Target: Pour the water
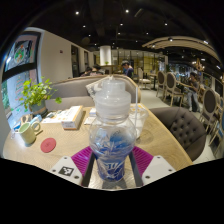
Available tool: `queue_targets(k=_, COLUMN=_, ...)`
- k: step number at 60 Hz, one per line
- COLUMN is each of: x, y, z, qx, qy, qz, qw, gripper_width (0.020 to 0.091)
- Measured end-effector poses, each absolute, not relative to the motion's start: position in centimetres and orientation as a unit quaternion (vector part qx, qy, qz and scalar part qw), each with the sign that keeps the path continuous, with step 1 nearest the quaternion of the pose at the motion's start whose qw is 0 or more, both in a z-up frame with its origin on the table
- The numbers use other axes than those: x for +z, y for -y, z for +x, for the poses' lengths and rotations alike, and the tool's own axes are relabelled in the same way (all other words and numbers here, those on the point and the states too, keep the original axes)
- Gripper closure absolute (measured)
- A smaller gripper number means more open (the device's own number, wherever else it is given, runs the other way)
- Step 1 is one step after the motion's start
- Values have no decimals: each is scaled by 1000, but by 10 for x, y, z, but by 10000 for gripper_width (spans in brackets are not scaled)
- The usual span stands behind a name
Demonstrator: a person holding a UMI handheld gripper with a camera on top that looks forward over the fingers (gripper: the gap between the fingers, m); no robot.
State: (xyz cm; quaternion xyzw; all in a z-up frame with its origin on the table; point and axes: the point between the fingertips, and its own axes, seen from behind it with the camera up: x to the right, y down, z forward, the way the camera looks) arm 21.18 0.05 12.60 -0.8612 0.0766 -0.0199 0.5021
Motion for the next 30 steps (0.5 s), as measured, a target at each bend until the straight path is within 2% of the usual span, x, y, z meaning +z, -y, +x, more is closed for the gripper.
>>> queue_targets(k=2, x=124, y=-5, z=214, qx=-24, qy=-76, qz=-860, qw=504, gripper_width=570)
queue_targets(k=6, x=132, y=-32, z=198, qx=-26, qy=-82, qz=-859, qw=505, gripper_width=582)
queue_targets(k=8, x=127, y=-12, z=205, qx=-26, qy=-79, qz=-860, qw=504, gripper_width=591)
queue_targets(k=14, x=129, y=-31, z=200, qx=-32, qy=-77, qz=-861, qw=502, gripper_width=667)
queue_targets(k=15, x=130, y=-35, z=199, qx=-34, qy=-75, qz=-861, qw=501, gripper_width=707)
queue_targets(k=16, x=131, y=-38, z=197, qx=-36, qy=-73, qz=-862, qw=500, gripper_width=714)
queue_targets(k=17, x=145, y=-30, z=193, qx=-38, qy=-71, qz=-863, qw=499, gripper_width=714)
queue_targets(k=18, x=129, y=-19, z=197, qx=-43, qy=-67, qz=-863, qw=499, gripper_width=725)
queue_targets(k=24, x=141, y=-29, z=192, qx=-69, qy=-61, qz=-866, qw=491, gripper_width=739)
queue_targets(k=25, x=134, y=-24, z=194, qx=-74, qy=-59, qz=-867, qw=490, gripper_width=739)
queue_targets(k=30, x=158, y=-33, z=186, qx=-109, qy=-48, qz=-865, qw=488, gripper_width=739)
